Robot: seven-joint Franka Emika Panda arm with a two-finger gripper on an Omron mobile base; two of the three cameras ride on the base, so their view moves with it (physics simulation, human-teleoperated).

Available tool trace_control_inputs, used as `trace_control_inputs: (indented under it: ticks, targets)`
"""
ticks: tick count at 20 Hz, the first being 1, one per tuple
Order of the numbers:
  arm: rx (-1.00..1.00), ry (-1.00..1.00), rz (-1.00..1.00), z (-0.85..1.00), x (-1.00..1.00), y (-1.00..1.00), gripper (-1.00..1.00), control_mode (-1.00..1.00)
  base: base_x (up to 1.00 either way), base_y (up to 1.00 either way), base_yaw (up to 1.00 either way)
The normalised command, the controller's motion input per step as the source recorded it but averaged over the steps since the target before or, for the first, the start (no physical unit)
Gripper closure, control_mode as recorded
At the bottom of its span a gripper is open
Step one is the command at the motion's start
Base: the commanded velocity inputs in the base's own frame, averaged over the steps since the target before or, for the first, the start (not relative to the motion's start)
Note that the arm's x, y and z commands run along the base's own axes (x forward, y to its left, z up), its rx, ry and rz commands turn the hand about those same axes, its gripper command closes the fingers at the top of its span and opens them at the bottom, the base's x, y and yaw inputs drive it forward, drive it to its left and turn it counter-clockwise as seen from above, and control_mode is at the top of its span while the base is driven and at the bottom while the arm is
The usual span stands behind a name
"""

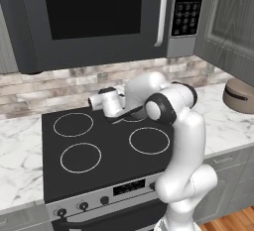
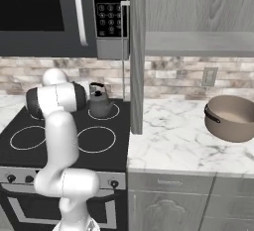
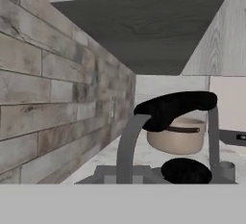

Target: Pick the kettle from the cabinet and place it on a stove burner. Then pick the pot from the counter and place it on another stove burner. Finally, turn both burners on.

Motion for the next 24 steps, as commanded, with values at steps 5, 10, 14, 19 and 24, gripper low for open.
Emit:
trace_control_inputs:
  ticks: [5,10,14,19,24]
  targets:
    - [0.00,-0.05,0.00,-0.27,0.28,0.09,1.00,-1.00,0.00,0.00,0.00]
    - [0.00,-0.05,0.00,-0.28,0.26,0.06,1.00,-1.00,0.00,0.00,0.00]
    - [0.00,-0.04,0.00,-0.27,0.29,0.03,1.00,-1.00,0.00,0.00,0.00]
    - [0.00,-0.07,0.00,-0.28,0.33,0.01,1.00,-1.00,0.00,0.00,0.00]
    - [0.00,-0.06,0.00,-0.30,0.30,0.01,1.00,-1.00,0.00,0.00,0.00]
